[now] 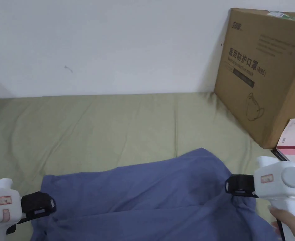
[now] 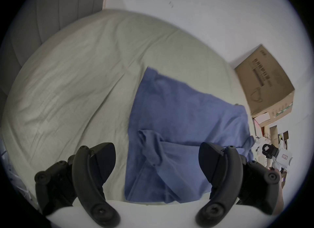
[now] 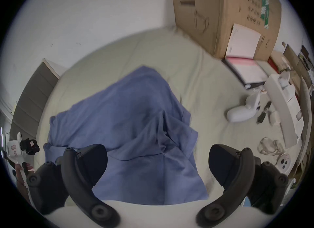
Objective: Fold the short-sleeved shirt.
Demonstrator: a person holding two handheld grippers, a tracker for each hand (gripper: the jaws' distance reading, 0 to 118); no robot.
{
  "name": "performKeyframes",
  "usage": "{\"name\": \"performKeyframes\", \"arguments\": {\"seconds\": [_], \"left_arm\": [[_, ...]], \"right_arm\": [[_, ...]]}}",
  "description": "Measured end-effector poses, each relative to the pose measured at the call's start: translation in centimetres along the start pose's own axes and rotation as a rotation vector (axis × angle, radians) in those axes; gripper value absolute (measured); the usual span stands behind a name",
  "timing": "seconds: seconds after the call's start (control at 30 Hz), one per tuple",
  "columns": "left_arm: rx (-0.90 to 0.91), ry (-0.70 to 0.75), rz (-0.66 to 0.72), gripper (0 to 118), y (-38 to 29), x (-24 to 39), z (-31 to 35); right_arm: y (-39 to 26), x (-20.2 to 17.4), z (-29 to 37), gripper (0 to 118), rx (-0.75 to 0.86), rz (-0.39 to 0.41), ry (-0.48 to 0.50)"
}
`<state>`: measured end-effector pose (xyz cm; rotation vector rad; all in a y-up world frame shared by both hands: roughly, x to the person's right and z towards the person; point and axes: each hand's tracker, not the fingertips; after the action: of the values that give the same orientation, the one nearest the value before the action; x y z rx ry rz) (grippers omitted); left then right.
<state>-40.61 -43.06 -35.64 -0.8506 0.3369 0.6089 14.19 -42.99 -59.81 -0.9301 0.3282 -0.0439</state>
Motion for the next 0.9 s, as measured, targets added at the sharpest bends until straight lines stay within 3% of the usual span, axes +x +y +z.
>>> {"name": "performKeyframes", "arguments": {"seconds": [0.07,0.13,0.3,0.33,0.37,0.4,0.43,0.47,0.53,0.67,0.83,0.87,0.9], "left_arm": [[0.119,-0.026,-0.053,104,-1.5,1.1,2.8],[0.266,-0.047,-0.136,104,-3.5,2.4,5.8],[0.499,-0.103,-0.229,98,-9.7,4.3,11.2],[0.52,-0.109,-0.24,87,-10.8,4.6,11.9],[0.535,-0.118,-0.253,57,-11.4,4.3,12.0],[0.549,-0.089,-0.277,19,-12.1,4.3,12.2],[0.575,-0.022,-0.308,0,-12.9,4.6,12.5],[0.603,0.002,-0.321,0,-13.9,4.4,12.9],[0.577,-0.072,-0.322,0,-14.2,4.2,13.3],[0.51,-0.009,-0.274,0,-12.1,4.2,13.4],[-0.043,0.007,-0.107,0,-6.8,1.3,5.7],[-0.116,-0.015,-0.068,19,-6.5,0.3,3.7],[-0.142,-0.023,-0.027,56,-6.5,-0.6,2.1]], "right_arm": [[-1.3,-0.8,3.5,117,0.157,0.034,0.033],[-3.1,-1.4,7.1,117,0.303,0.047,0.126],[-9.2,-3.8,13.8,109,0.528,0.046,0.176],[-10.6,-4.1,14.8,100,0.563,0.041,0.188],[-11.7,-4.2,15.6,68,0.582,0.04,0.213],[-12.4,-4.3,16.0,31,0.58,0.037,0.219],[-12.8,-4.6,16.2,3,0.574,0.04,0.217],[-13.4,-4.7,16.5,2,0.581,0.037,0.214],[-13.7,-4.2,16.8,0,0.573,0.026,0.304],[-13.5,-3.9,17.0,0,0.561,0.004,0.373],[-12.7,-3.9,17.3,0,0.563,-0.04,0.406],[-12.5,-3.9,17.2,0,0.556,-0.046,0.408],[-12.4,-3.9,17.1,0,0.55,-0.046,0.408]]}}
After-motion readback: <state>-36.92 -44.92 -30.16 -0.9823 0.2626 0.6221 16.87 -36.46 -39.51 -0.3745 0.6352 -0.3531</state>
